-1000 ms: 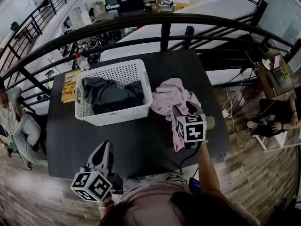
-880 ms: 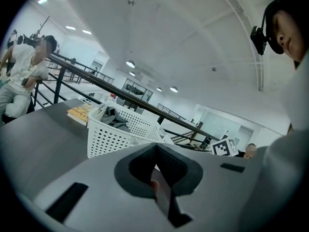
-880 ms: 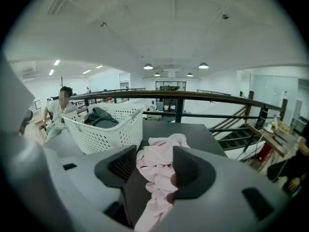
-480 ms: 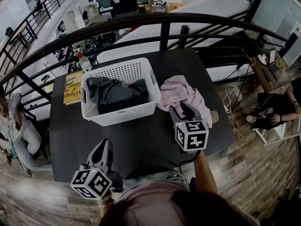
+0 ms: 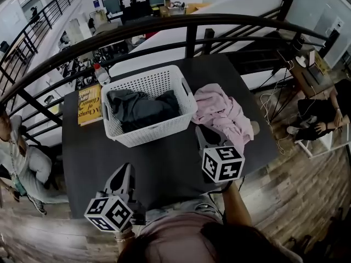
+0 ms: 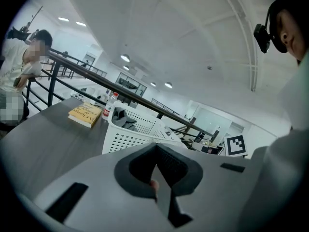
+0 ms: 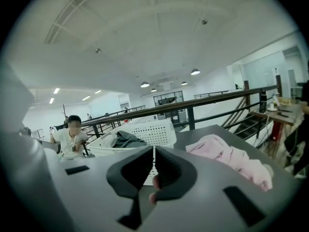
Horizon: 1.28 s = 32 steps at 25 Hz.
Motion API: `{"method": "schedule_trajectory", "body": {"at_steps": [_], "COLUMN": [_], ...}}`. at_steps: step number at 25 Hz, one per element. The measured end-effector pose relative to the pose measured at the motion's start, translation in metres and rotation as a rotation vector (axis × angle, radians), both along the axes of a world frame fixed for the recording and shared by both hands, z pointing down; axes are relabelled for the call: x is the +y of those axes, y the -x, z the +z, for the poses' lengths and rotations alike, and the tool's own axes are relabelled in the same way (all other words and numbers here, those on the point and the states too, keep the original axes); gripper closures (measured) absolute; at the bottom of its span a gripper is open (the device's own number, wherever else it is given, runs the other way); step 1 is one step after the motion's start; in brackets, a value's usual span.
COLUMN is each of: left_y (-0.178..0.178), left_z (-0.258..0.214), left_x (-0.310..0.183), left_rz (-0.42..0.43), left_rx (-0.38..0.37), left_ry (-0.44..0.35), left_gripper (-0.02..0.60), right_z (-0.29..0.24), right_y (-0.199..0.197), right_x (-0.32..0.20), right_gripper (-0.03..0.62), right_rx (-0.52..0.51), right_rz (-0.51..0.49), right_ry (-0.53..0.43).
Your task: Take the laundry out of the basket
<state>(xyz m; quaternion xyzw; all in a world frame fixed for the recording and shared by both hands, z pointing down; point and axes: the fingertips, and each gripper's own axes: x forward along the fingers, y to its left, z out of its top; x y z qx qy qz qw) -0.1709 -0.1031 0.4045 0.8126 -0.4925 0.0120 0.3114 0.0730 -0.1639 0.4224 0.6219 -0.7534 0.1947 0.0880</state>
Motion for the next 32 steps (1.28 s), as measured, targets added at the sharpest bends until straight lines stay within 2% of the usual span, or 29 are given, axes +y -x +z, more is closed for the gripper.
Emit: {"method": "schedule_trajectory", "body": {"at_steps": [10,15,32], "left_y": [0.027,0.030,0.038], "left_z": [0.004,0.007,0.011], "left_x": [-0.003,0.001,-0.017], "left_rz": [0.054,0.110,0.118], "left_rx": [0.011,-0.001,0.052], "left_ry": [0.000,0.004,0.021], "left_gripper": [0.584,0.584,0.584], "right_z": [-0.021,-0.034,-0.049], "right_y": [0.049,0.067,0.092], "right_x": [0.015,0.019,0.011], "right_gripper": [0.579,0.579,0.579], "right_rx": [-0.074,-0.157,-0.106], "right_rz": [-0.071,-0.118,-0.178], "right_ry": [-0.085,-0.115,-0.133]}}
